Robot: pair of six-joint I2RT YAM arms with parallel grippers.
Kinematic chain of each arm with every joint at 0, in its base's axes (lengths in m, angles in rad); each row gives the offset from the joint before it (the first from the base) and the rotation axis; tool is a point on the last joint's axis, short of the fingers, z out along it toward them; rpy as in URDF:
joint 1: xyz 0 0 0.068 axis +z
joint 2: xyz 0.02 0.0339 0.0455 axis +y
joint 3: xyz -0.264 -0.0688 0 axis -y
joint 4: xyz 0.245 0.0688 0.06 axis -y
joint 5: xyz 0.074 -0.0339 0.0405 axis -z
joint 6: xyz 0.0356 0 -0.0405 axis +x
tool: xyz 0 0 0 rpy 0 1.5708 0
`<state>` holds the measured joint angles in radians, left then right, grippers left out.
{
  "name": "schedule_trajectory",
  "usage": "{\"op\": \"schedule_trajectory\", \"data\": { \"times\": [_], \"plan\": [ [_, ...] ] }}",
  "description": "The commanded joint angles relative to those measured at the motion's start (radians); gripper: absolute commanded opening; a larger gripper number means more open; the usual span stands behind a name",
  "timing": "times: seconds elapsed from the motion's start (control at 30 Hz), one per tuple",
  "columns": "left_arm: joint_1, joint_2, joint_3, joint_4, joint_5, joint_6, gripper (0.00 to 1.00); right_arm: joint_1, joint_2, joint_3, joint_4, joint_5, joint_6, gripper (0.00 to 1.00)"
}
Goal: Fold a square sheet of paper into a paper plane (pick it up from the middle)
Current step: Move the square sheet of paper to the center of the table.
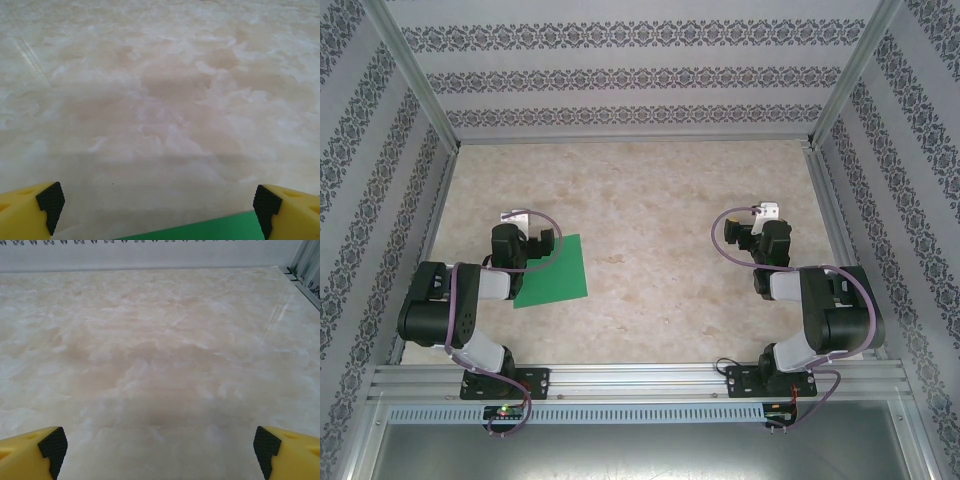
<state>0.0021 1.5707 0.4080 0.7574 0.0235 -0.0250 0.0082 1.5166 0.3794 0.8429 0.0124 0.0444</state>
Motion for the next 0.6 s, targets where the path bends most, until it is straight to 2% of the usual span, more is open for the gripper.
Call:
{"op": "schedule_trajectory", "data": {
  "times": [0.0, 0.33, 0.43, 0.5, 0.57],
  "plan": [
    [0.004, -0.009, 0.012, 0.060, 0.011, 0.022, 1.00, -0.005, -0.011, 0.011, 0.034, -0.017, -0.015, 0.98],
    [0.001, -0.035, 0.007, 0.050, -0.006, 0.017, 1.00, -0.001, -0.035, -0.007, 0.053, -0.014, -0.019, 0.98],
    [-0.003, -0.126, 0.024, -0.068, -0.033, 0.008, 1.00, 0.005, -0.122, -0.004, -0.030, -0.011, -0.028, 0.98],
    [-0.004, -0.208, 0.069, -0.235, -0.045, -0.035, 1.00, 0.028, -0.181, 0.011, -0.105, -0.042, -0.070, 0.98],
    [-0.005, -0.263, 0.111, -0.372, -0.028, -0.094, 1.00, 0.086, -0.242, 0.050, -0.242, -0.021, -0.115, 0.98]
  ]
}}
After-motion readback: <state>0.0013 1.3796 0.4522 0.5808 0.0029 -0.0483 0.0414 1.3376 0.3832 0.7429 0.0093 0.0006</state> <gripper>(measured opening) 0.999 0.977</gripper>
